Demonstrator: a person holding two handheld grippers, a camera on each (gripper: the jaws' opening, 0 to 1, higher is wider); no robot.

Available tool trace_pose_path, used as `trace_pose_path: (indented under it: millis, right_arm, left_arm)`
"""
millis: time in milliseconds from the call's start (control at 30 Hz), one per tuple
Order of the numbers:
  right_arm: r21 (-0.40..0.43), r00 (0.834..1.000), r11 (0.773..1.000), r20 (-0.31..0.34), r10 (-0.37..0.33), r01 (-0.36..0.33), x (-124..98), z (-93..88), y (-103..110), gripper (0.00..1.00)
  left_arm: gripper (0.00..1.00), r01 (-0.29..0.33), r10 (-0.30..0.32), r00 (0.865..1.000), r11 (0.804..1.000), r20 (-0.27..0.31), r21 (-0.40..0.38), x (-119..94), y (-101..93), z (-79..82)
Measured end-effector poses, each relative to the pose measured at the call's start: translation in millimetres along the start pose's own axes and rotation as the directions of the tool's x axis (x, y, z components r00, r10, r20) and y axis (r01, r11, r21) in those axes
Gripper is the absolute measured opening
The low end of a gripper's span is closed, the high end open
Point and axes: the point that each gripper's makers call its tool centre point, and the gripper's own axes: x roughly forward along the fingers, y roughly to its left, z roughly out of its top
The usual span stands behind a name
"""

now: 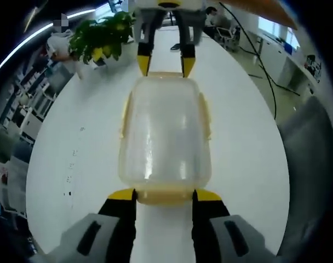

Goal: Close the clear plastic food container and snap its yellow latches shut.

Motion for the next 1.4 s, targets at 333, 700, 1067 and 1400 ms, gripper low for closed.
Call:
trace_pose_path:
  millis: [333, 700, 1067, 1400]
  right_arm:
    - [-0.020, 0.999, 0.999, -0.022, 0.045, -0.045, 26.3, -2.7, -1.9, 0.37]
    - [0.029, 0.997, 0.996, 0.007, 0.081, -0.081, 27.7, -4.3, 6.6, 0.37]
    - [0.157, 0.985, 0.973, -0.008, 0.170, -0.166, 50.3, -17.8, 32.9, 0.23]
    - [0.409, 0.983, 0.911, -0.143, 0.114, -0.046, 59.9, -72.4, 33.9, 0.24]
  left_arm:
    - [0.34, 0.037, -0.039, 0.999, 0.997, -0.025, -0.074, 7.3, -6.2, -10.2]
    - [0.34, 0.074, -0.076, 0.996, 0.994, -0.035, -0.075, 10.5, -11.8, -13.3]
    - [0.41, 0.091, -0.092, 0.993, 0.996, -0.079, -0.013, 16.9, -18.1, -20.8]
    - [0.54, -0.007, -0.035, 0.995, 0.899, -0.088, -0.437, 13.3, -7.7, -63.8]
